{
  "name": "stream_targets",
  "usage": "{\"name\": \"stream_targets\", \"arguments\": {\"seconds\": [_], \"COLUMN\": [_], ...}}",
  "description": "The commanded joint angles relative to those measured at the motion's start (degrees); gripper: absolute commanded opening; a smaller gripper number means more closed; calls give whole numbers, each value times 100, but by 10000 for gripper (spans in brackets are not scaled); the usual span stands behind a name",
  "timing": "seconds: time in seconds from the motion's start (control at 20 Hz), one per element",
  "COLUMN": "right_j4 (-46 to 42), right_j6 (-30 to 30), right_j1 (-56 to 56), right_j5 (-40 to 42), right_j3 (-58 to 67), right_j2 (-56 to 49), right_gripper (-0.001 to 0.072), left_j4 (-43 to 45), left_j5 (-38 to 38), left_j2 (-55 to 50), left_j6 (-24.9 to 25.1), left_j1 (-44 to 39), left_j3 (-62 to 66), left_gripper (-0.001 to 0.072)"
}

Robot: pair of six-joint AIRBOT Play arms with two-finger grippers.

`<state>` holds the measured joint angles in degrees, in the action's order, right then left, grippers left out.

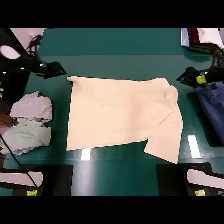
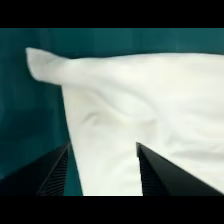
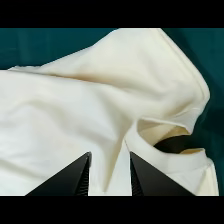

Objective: Fold the shirts.

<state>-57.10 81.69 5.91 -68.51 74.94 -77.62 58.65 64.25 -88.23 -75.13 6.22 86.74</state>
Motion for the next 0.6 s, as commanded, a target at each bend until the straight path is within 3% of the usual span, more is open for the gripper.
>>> {"name": "stream_targets", "arguments": {"seconds": [0.0, 0.3, 0.55], "right_j4": [0, 9, 79], "right_j6": [-125, -120, -118], "right_j1": [184, 289, 289], "right_j5": [-765, -345, -267], "right_j3": [76, -1248, -1600], "right_j2": [496, 1799, 2028], "right_gripper": [282, 282, 282], "left_j4": [369, 426, 282], "left_j5": [1034, 918, 704], "left_j2": [472, 2356, 3506], "left_j6": [52, 79, 7], "left_j1": [527, 188, -7], "left_j3": [-258, -3722, -5663], "left_gripper": [499, 498, 498]}}
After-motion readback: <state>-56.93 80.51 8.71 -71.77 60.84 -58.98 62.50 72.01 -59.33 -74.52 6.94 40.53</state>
